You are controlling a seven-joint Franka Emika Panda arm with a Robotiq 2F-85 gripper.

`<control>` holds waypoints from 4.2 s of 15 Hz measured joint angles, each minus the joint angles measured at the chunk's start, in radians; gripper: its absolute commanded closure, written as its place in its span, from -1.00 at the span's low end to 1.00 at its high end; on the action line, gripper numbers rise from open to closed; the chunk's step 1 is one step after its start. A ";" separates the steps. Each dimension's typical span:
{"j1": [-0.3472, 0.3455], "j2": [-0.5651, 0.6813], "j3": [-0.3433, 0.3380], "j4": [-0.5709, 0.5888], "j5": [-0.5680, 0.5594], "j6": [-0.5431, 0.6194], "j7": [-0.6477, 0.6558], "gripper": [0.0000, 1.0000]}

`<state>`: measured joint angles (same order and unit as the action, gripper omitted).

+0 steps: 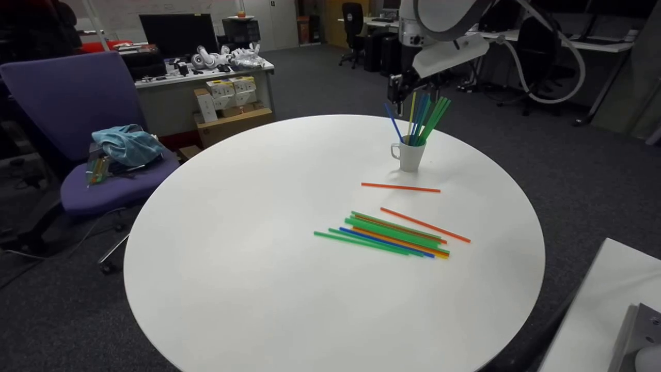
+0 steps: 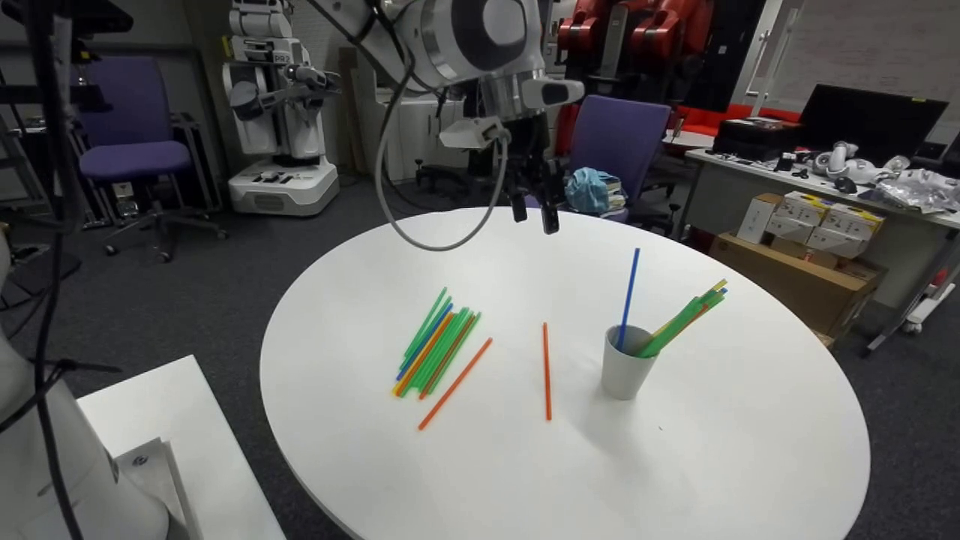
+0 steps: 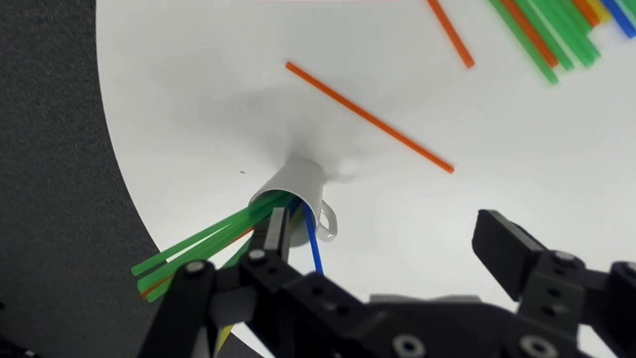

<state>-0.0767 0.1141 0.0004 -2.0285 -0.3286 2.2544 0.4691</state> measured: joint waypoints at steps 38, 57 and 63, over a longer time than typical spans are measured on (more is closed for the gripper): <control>0.119 0.718 -0.275 0.750 0.004 0.004 0.092 0.74; 0.148 0.585 -0.185 1.027 0.118 -0.966 -0.070 0.99; 0.215 0.723 -0.159 1.006 0.004 -1.001 -0.069 0.99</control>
<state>0.1384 0.8369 -0.1582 -1.0220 -0.3249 1.2532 0.3999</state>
